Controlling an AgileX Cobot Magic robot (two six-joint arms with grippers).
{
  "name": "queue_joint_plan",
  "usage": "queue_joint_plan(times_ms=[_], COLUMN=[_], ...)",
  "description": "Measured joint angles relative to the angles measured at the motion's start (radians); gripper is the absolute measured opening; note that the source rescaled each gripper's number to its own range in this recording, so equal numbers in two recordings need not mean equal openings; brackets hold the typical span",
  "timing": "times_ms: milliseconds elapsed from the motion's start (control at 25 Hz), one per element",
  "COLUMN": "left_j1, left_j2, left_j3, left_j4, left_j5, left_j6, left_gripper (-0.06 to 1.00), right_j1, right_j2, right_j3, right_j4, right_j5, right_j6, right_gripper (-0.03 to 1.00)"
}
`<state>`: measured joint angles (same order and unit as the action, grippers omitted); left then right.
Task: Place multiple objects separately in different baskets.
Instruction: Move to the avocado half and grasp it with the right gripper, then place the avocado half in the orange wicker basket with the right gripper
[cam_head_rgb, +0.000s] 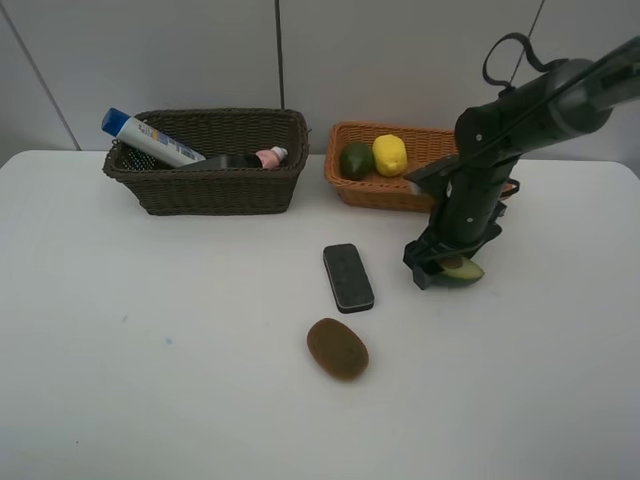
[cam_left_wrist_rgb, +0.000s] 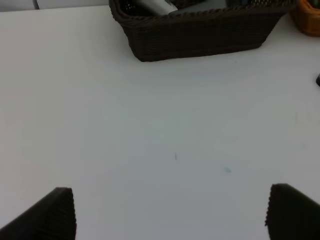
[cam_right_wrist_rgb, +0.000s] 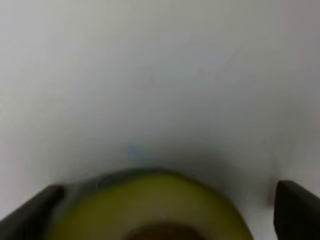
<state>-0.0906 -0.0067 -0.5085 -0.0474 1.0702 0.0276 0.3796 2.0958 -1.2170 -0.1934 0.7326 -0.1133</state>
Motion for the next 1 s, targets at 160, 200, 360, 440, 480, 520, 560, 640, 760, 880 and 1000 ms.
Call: queue_joint_plan(times_ms=[160,200,360,440,480,520,560,640,760,880,1000], left_j1=[0.000,0.000,0.000,0.000,0.000,0.000,0.000,0.000,0.000,0.000,0.000], left_j2=[0.000,0.000,0.000,0.000,0.000,0.000,0.000,0.000,0.000,0.000,0.000], left_j3=[0.000,0.000,0.000,0.000,0.000,0.000,0.000,0.000,0.000,0.000,0.000], left_j4=[0.000,0.000,0.000,0.000,0.000,0.000,0.000,0.000,0.000,0.000,0.000], left_j5=[0.000,0.000,0.000,0.000,0.000,0.000,0.000,0.000,0.000,0.000,0.000], left_j6=[0.000,0.000,0.000,0.000,0.000,0.000,0.000,0.000,0.000,0.000,0.000], left_gripper=[1.00,1.00,1.00,1.00,1.00,1.00,1.00,1.00,1.00,1.00,1.00], right_j1=[0.000,0.000,0.001,0.001,0.001,0.001,0.001,0.001,0.000,0.000,-0.003], right_j2=[0.000,0.001,0.001,0.001,0.000,-0.003,-0.009,-0.028,-0.106,-0.187,-0.201], right_j3=[0.000,0.000,0.000,0.000,0.000,0.000,0.000,0.003,-0.002,-0.062,-0.170], right_j4=[0.006,0.013,0.030,0.030,0.030,0.030,0.025,0.005,-0.026,-0.049,-0.052], right_j5=[0.003,0.007,0.020,0.024,0.024,0.024,0.026,0.032,0.041,0.043,0.035], right_j6=[0.003,0.007,0.023,0.027,0.027,0.031,0.036,0.046,0.068,0.075,0.076], right_gripper=[0.89,0.77,0.55,0.55,0.55,0.55,0.55,0.55,0.55,0.55,0.55])
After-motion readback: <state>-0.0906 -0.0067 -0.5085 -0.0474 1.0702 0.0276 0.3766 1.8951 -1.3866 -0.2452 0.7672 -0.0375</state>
